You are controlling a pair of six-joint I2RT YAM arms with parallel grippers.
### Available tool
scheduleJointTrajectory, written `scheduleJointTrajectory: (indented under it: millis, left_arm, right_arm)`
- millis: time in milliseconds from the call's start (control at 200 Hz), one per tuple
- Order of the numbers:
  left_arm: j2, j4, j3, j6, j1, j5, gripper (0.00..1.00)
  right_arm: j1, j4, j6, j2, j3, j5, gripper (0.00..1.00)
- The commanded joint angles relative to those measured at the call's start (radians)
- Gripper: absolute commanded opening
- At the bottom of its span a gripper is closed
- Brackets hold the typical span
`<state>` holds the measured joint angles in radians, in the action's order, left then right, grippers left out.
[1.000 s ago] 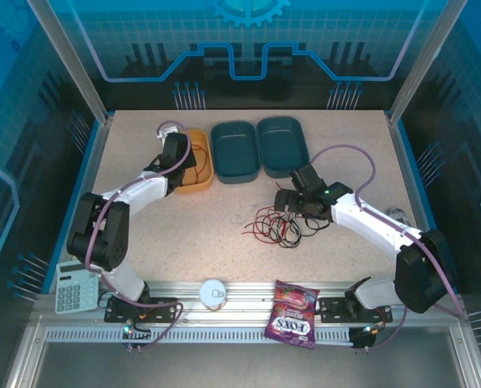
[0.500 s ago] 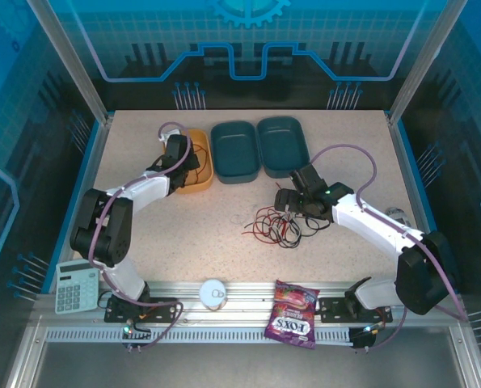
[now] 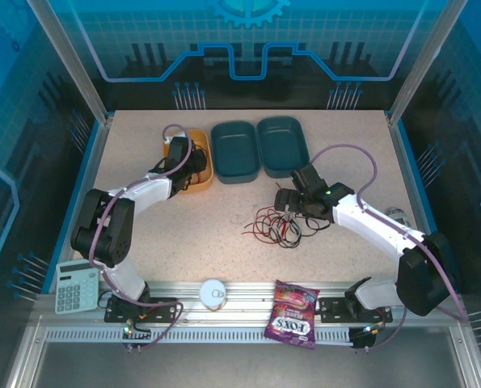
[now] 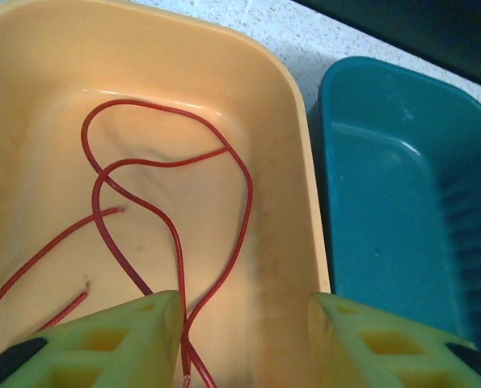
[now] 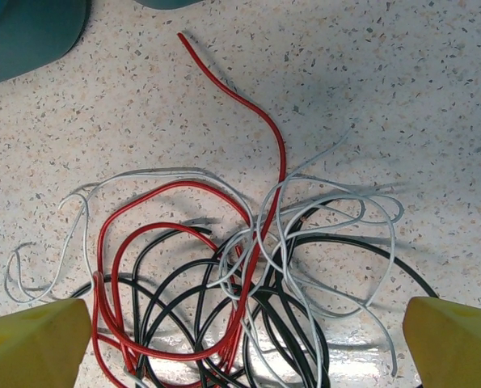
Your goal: Untangle the cables
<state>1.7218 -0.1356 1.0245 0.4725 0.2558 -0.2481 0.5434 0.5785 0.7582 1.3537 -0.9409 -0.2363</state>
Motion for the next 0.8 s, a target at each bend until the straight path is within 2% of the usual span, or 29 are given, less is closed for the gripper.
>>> scheduleJointTrajectory:
  millis: [0,130,265,610,790]
  left_arm:
    - [-0.034,0.011,-0.017,0.006,0.003,0.023,0.52]
    - [-0.09,0.072,-0.009,-0.012,0.004,0.051,0.67]
    - [-0.169,0.127,-0.021,-0.012,0.008,0.068,0.99]
    - [-0.402,0.135,-0.149,0.014,0.039,0.073,0.99]
    - [-0.545,0.13,-0.263,0.055,0.043,0.094,0.99]
  right_arm:
    - [0.016,0.027,-0.007,-0.027,-0.008,-0.029,1.0]
    - [0.019,0.022,-0.008,-0.028,-0.009,-0.029,1.0]
    - [0.036,0.009,-0.023,-0.03,-0.012,-0.036,1.0]
    - [0.072,0.011,-0.066,0.0,-0.047,-0.04,1.0]
    - [0.095,0.041,-0.112,0.027,-0.072,0.019,0.88]
